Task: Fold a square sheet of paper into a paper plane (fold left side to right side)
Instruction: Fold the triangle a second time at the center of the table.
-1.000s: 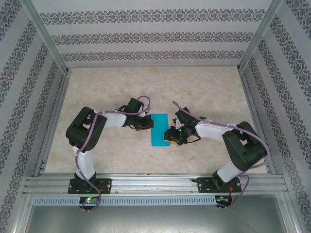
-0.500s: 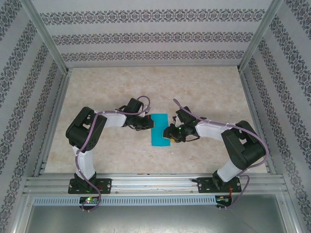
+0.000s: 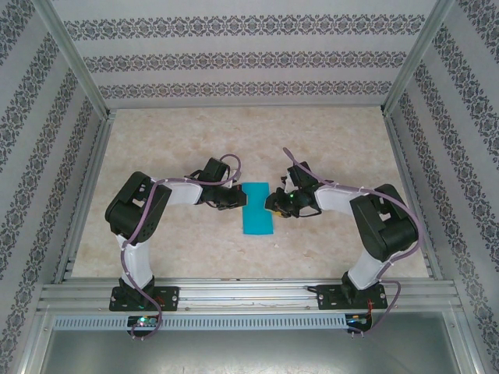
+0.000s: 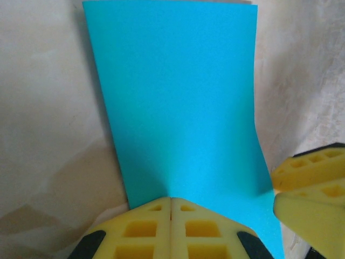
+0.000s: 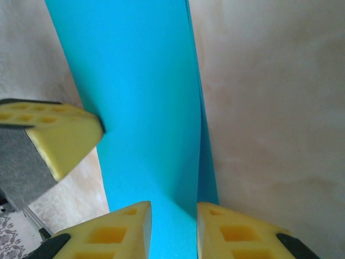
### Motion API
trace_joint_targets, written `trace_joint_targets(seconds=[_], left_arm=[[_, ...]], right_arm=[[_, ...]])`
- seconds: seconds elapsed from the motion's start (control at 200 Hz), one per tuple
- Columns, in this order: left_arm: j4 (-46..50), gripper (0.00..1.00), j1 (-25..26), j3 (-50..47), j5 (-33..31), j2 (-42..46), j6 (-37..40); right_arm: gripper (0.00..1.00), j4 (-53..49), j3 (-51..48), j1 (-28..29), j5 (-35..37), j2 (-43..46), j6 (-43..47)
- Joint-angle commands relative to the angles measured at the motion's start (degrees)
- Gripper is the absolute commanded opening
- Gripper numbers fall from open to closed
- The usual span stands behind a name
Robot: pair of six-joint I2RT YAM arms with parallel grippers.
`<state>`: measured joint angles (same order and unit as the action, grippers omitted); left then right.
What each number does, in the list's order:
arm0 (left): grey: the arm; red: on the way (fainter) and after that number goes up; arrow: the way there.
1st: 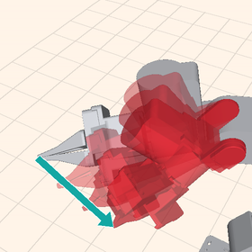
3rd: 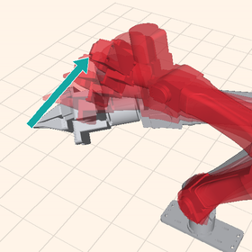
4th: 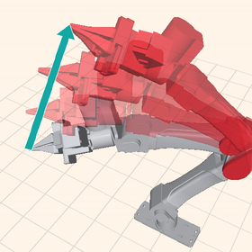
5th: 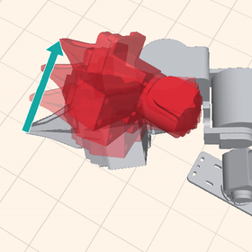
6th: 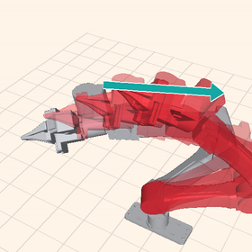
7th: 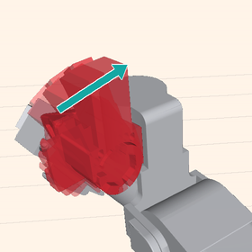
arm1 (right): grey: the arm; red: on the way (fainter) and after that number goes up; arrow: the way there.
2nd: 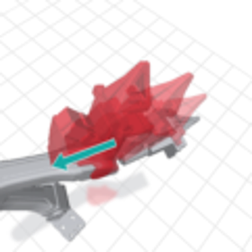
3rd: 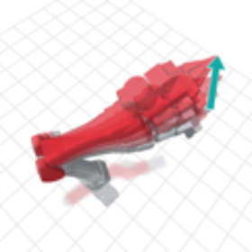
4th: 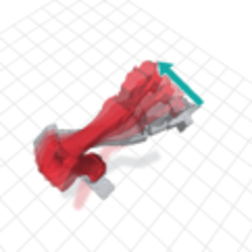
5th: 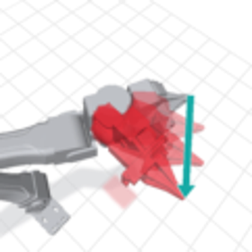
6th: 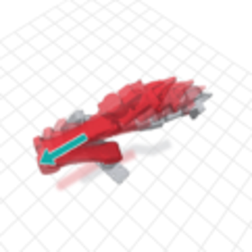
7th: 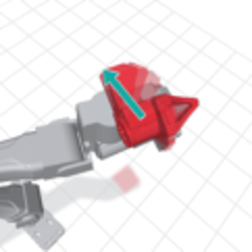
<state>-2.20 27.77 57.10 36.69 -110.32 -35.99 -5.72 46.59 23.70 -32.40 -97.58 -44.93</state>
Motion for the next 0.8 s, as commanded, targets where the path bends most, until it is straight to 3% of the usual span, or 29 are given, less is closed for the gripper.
trace_joint_targets(seconds=[0.0, 0.365, 0.65, 0.794], left_arm=[[3.6, 0.03, 0.6, -2.1, -1.1, -0.5, 1.4], [3.4, 0.09, 0.6, -1.2, -0.8, 1.6, 1.8], [7.4, 0.31, 0.9, -1.8, -4.4, 11.6, 6.8], [11.6, 0.39, 4.7, -4.2, -8.6, 19.0, 12.9]], right_arm=[[0.26, 1.1, 1.9, -0.7, -1.3, -1.8, 2.0], [0.11, 1.0, 1.7, -1.6, -1.4, -2.6, 1.8], [0.0, 0.2, 0.7, -1.7, -3.4, -0.1, -0.4], [0.0, -0.9, 0.7, -1.8, -4.1, 0.7, -2.3]])
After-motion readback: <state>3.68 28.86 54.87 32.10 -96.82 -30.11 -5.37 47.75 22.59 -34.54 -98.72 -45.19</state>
